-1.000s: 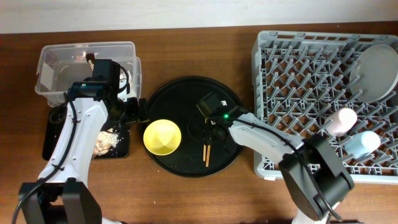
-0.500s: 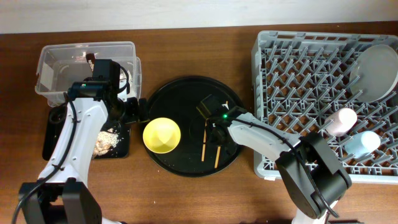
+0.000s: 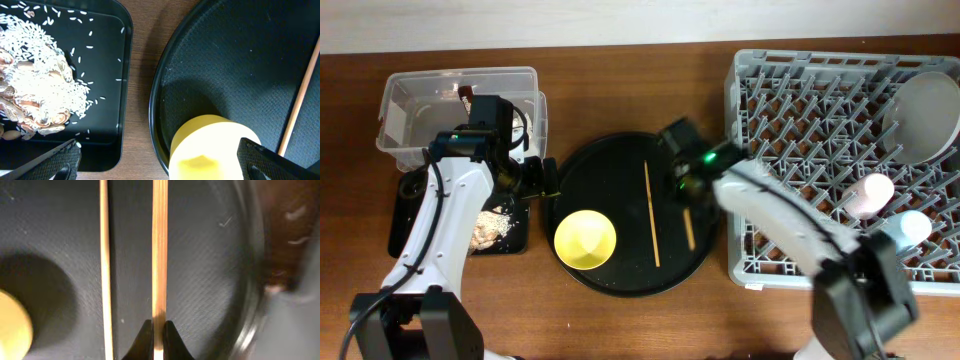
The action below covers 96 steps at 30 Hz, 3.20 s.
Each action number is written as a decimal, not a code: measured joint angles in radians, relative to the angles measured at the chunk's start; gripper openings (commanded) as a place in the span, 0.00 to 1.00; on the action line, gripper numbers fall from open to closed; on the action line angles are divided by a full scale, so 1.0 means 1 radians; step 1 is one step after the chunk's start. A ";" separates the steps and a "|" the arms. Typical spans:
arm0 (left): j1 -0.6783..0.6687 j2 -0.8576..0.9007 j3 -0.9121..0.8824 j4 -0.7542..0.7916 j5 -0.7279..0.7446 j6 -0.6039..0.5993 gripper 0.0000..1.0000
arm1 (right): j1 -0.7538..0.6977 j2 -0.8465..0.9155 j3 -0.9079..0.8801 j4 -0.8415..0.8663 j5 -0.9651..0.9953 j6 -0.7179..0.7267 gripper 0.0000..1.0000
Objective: Sort waste into correct bins and load items into the dishwasher rack
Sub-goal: 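Reach the right gripper to the wooden chopsticks and grasp them, then place one chopstick along the rack's left edge with right gripper, then grasp the second wooden chopstick on the round tray with right gripper, then lay the second chopstick beside the first along the rack's left edge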
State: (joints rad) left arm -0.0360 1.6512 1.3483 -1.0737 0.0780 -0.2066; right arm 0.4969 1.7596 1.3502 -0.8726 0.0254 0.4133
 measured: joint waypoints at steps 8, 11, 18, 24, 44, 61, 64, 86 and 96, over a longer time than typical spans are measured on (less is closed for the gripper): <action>0.000 0.000 0.000 0.000 0.000 0.000 0.99 | -0.338 -0.143 0.127 -0.251 -0.004 -0.172 0.04; 0.000 0.000 0.000 0.000 0.000 0.000 0.99 | -0.360 -0.139 0.037 -0.205 -0.049 -0.185 0.04; 0.000 0.000 0.000 0.000 0.000 0.000 0.99 | -0.360 -0.103 -0.096 -0.062 -0.069 -0.192 0.33; 0.000 0.000 0.000 0.000 0.000 0.000 0.99 | -0.360 -0.103 -0.048 -0.107 -0.108 -0.193 0.36; 0.000 0.000 0.000 0.000 0.000 0.000 0.99 | 0.119 0.298 0.066 0.002 -0.180 -0.077 0.36; 0.000 0.000 0.000 0.000 0.000 0.000 0.99 | -0.022 0.103 0.180 -0.161 -0.111 -0.077 0.04; 0.000 0.000 0.000 0.000 0.000 0.000 0.99 | -0.163 -0.064 0.209 -0.202 -0.087 -0.123 0.04; 0.000 0.000 0.000 0.000 0.000 0.000 0.99 | -0.340 0.044 0.154 -0.260 -0.074 -0.247 0.18; 0.000 0.000 0.000 0.000 0.000 0.000 0.99 | -0.318 -0.034 0.190 -0.231 -0.230 -0.255 0.28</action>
State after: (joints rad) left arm -0.0360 1.6512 1.3483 -1.0737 0.0784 -0.2066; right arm 0.1787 1.7260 1.5406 -1.1038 -0.2047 0.1581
